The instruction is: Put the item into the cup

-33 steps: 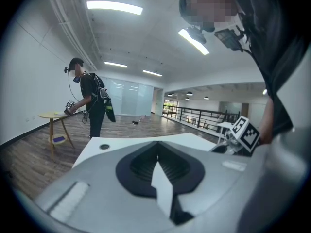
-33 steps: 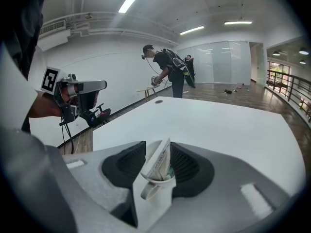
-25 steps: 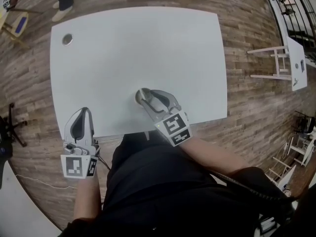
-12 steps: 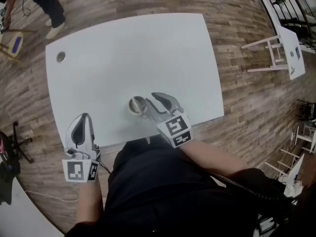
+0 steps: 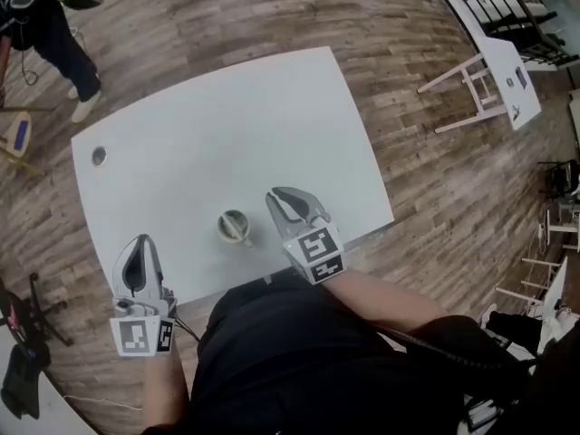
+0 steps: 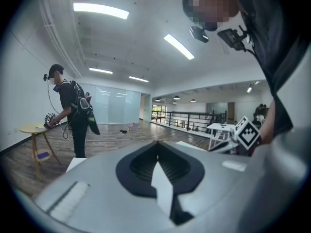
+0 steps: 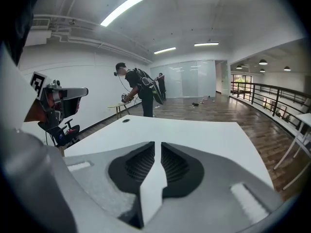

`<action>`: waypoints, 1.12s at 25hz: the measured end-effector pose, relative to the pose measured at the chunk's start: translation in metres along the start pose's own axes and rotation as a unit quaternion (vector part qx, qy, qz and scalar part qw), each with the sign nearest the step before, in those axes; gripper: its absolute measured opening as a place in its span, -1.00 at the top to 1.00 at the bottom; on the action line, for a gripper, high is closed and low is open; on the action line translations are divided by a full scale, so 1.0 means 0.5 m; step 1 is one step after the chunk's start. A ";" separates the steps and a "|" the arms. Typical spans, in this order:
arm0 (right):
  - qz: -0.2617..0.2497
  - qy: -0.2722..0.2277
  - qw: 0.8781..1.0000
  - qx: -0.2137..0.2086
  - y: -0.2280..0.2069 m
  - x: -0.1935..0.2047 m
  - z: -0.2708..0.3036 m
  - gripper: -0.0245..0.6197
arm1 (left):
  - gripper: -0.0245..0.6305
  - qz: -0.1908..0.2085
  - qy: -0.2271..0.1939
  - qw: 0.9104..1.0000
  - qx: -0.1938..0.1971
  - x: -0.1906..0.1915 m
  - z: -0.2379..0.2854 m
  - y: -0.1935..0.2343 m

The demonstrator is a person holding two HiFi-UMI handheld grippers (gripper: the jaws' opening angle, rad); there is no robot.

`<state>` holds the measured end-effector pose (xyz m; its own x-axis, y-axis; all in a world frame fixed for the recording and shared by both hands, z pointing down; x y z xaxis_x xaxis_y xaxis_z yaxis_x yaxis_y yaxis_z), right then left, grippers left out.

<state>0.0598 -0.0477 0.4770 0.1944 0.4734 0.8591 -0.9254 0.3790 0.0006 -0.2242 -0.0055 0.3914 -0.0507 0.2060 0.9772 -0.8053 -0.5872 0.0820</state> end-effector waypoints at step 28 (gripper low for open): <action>0.021 -0.075 0.995 0.067 -0.093 -0.064 -0.034 0.91 | 0.93 0.029 -0.027 0.999 0.017 -0.067 0.030 0.010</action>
<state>0.1022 -0.0668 0.4408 0.1133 0.3597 0.9262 -0.9689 0.2465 0.0228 -0.2175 -0.0270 0.3618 -0.0638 0.1298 0.9895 -0.7818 -0.6227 0.0313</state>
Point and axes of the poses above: the fingertips, and each gripper's own axes: z forward along the fingers, y to its left, x out of its underside, the point moved 6 cm from there along -z, backward along the fingers, and after that the axes turned 10 degrees about x, right-handed, at the moved point
